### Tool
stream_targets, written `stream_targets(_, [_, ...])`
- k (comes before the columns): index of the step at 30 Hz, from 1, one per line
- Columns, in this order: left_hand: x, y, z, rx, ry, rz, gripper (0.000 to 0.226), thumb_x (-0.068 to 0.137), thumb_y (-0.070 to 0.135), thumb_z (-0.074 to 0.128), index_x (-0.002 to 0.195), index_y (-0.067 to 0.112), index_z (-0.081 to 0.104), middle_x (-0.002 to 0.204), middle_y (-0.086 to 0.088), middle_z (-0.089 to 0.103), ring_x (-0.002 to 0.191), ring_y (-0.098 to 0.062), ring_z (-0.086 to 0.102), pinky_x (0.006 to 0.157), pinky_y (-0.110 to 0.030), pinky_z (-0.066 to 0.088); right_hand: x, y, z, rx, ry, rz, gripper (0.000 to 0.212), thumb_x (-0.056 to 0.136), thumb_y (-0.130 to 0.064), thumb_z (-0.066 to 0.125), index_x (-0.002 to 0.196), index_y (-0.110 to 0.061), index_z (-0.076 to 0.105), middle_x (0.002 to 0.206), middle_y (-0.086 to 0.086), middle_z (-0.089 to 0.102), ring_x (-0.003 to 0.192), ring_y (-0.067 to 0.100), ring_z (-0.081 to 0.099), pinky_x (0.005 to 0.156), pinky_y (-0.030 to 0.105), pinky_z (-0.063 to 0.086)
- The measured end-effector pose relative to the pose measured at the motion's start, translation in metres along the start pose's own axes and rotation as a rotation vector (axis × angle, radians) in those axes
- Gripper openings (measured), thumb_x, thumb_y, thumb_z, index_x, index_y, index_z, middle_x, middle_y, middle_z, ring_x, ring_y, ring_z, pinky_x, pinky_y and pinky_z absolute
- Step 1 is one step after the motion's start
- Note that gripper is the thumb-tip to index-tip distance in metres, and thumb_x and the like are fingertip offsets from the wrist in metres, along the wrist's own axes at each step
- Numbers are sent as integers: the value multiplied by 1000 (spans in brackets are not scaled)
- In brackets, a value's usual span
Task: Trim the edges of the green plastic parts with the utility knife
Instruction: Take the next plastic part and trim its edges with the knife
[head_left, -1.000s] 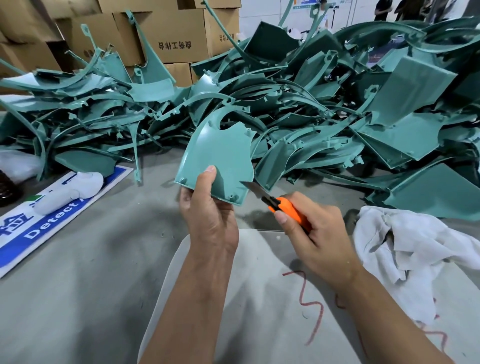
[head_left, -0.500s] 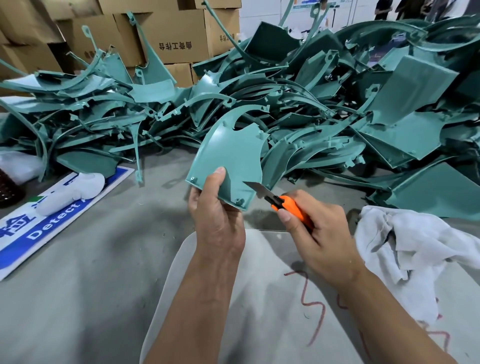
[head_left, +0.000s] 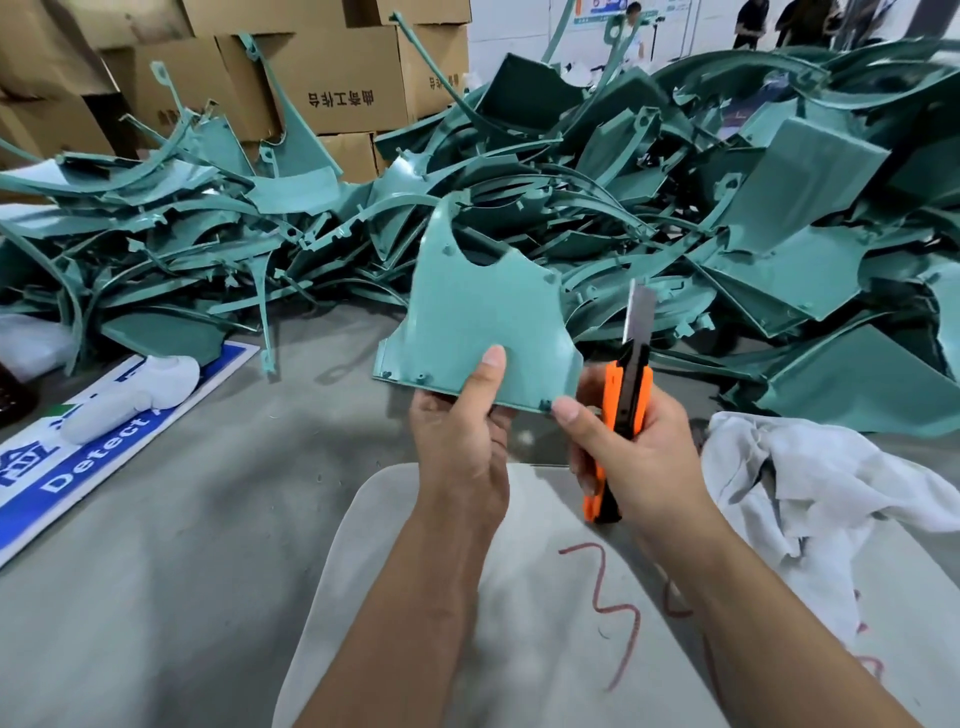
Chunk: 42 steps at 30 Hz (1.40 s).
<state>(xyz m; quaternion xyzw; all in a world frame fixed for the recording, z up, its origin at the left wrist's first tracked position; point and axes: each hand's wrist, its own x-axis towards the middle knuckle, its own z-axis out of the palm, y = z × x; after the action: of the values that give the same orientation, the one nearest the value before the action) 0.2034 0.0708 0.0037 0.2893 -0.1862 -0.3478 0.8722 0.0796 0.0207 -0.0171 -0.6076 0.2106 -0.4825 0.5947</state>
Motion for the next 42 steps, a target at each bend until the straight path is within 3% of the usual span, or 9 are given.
stream_targets(4, [-3, -3, 0, 77, -62, -101, 47, 83, 3, 70, 130, 9, 63, 129, -17, 69, 113, -37, 69, 83, -48, 61, 8, -1, -9, 106, 205, 48, 11, 91, -21, 78, 86, -22, 68, 61, 2, 57, 43, 19, 51, 38, 26, 40])
stream_targets(9, [7, 18, -15, 142, -139, -289, 30, 98, 27, 59, 126, 18, 67, 128, -9, 71, 117, -31, 69, 84, -52, 60, 17, -2, -28, -61, 368, 34, 20, 97, -13, 74, 79, -19, 68, 56, 3, 55, 42, 19, 46, 39, 31, 37])
stream_targets(13, [0, 8, -10, 297, -77, -283, 50, 83, 8, 75, 131, 11, 62, 123, -10, 73, 114, -32, 70, 100, -54, 55, 17, -5, -30, -108, 346, 57, 27, 95, -33, 78, 72, -23, 66, 51, 2, 49, 40, 19, 45, 38, 30, 37])
stream_targets(17, [-1, 6, -7, 254, 36, -146, 54, 80, 0, 78, 131, 5, 61, 121, -13, 74, 111, -34, 71, 91, -52, 60, 14, -6, -29, -39, 315, 53, 54, 92, -72, 57, 78, -20, 61, 60, 3, 54, 47, 17, 45, 40, 28, 38])
stream_targets(21, [6, 11, -12, 169, 133, -82, 52, 81, 3, 77, 131, 8, 62, 118, -10, 75, 107, -30, 73, 76, -44, 63, 14, 1, -31, -268, 279, -59, 59, 102, -67, 37, 79, -15, 55, 62, 3, 51, 54, 19, 44, 49, 41, 39])
stream_targets(24, [9, 15, -14, 132, 176, -71, 62, 74, 10, 77, 134, 9, 61, 123, -10, 73, 112, -33, 71, 87, -53, 61, 10, 3, -30, -580, 213, -219, 56, 106, -64, 35, 78, -17, 47, 61, 7, 50, 57, 27, 46, 56, 53, 42])
stream_targets(31, [12, 13, -17, 77, 173, -84, 49, 90, 8, 69, 138, 7, 60, 130, -13, 69, 121, -33, 66, 103, -53, 53, 7, 2, -27, -704, 153, -318, 49, 109, -58, 36, 78, -21, 47, 57, 0, 47, 51, 16, 43, 49, 41, 37])
stream_targets(37, [11, 8, -14, 32, 222, -64, 48, 92, 7, 69, 139, 8, 58, 128, -11, 71, 117, -30, 69, 93, -47, 59, 4, 1, -27, -865, 175, -389, 37, 109, -47, 43, 77, -31, 35, 53, -10, 34, 48, 12, 39, 49, 22, 23])
stream_targets(42, [13, 9, -16, 79, 230, 18, 48, 86, 6, 73, 133, 10, 63, 122, -9, 74, 113, -29, 71, 97, -50, 58, 3, 1, -22, -920, 199, -391, 36, 109, -46, 42, 77, -37, 31, 53, -11, 33, 51, 13, 43, 48, 20, 27])
